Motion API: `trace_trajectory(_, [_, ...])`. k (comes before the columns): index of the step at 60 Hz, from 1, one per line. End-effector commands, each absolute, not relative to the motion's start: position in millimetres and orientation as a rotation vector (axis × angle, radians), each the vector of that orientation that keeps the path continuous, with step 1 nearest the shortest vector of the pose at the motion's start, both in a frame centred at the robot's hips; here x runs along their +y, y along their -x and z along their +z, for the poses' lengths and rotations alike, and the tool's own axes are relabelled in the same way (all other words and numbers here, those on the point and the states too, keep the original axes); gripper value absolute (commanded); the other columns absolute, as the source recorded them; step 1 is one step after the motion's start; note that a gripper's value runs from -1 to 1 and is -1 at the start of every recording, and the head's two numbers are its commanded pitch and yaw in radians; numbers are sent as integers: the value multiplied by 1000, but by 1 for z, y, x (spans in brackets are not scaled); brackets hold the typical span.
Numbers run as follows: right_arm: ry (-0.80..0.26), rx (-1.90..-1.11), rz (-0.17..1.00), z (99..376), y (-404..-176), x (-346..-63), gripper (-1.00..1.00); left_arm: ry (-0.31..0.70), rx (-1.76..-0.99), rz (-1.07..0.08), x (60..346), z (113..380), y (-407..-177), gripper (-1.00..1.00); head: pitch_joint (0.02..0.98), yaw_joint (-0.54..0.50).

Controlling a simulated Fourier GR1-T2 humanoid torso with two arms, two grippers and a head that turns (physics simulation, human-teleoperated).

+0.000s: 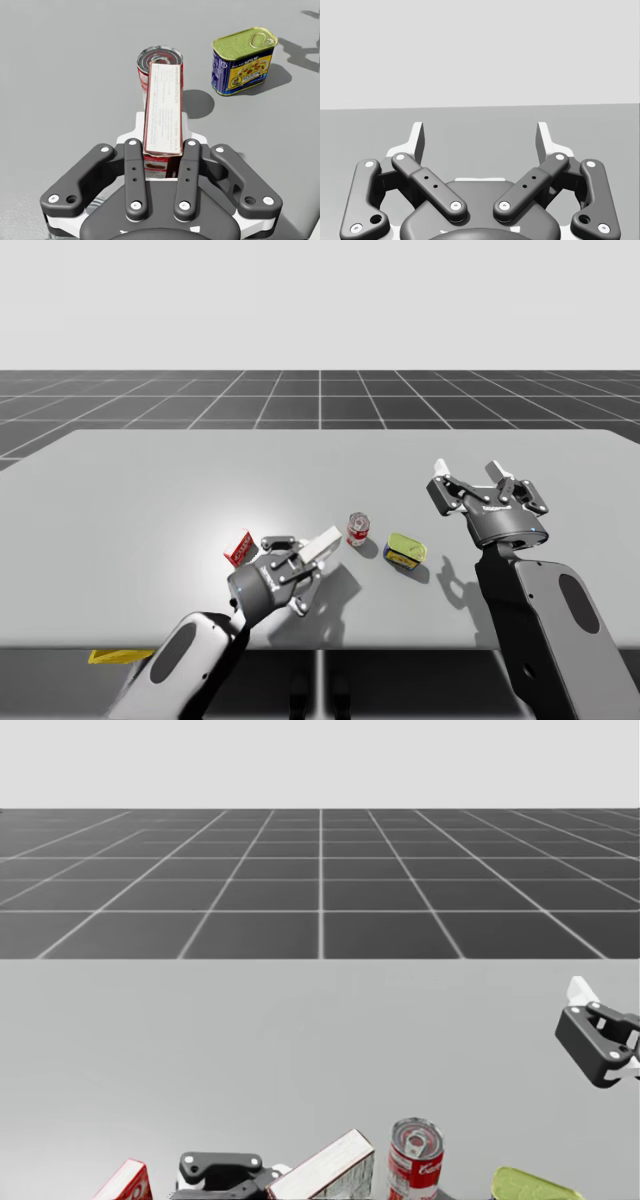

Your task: Pick up the pudding box and lift it.

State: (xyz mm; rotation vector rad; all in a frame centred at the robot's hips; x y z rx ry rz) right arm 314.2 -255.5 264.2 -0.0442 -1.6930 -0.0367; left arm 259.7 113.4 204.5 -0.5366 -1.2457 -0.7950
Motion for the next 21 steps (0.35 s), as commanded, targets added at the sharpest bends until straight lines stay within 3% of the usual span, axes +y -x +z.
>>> trace_trajectory(1, [45, -1694, -35, 264, -314, -256, -1000, 574, -1352, -864, 110, 254, -262, 1000, 450, 5])
trace_trajectory(21, [46, -1693, -24, 264, -315, -257, -1000, 526, -1532, -866, 118, 334, -280, 1000, 443, 2])
